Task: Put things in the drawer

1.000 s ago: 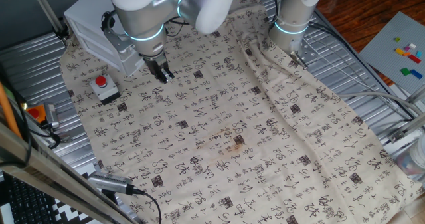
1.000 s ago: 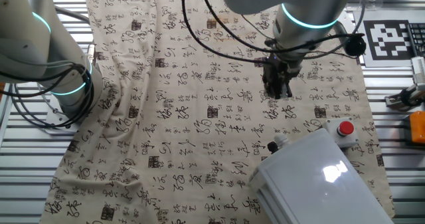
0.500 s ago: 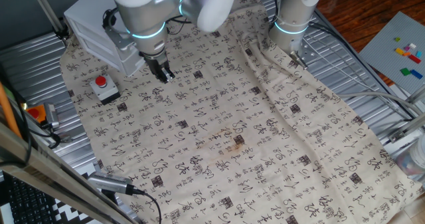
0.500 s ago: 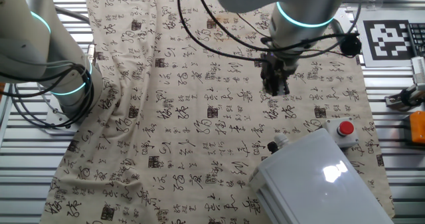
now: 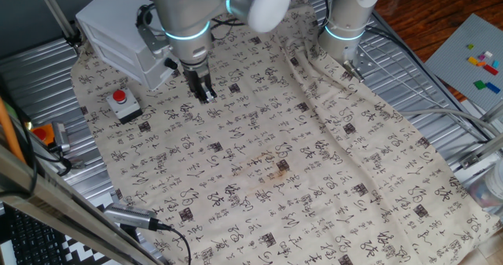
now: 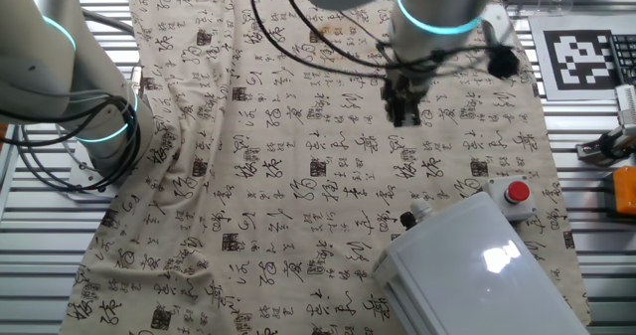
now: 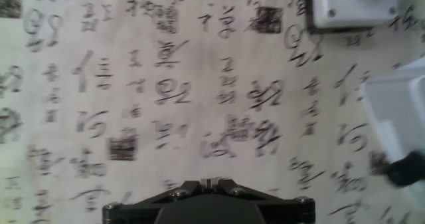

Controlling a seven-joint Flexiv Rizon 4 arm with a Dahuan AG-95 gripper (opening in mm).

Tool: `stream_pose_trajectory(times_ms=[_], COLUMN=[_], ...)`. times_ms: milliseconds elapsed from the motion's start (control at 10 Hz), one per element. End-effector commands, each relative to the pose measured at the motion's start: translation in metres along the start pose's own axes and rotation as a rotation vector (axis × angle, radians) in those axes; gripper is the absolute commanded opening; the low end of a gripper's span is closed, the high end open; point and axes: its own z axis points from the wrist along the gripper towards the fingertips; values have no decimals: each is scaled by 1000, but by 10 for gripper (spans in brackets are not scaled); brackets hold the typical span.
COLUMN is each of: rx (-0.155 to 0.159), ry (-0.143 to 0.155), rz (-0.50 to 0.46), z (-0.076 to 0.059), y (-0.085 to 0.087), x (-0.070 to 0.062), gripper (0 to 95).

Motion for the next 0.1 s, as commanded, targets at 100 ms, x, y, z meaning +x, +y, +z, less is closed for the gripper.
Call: stream_pose_trajectory(times_ms=[100], rx=[-2], ry=[4], rz=[-6], z=[1], y=[1], x=[-2], gripper=[0])
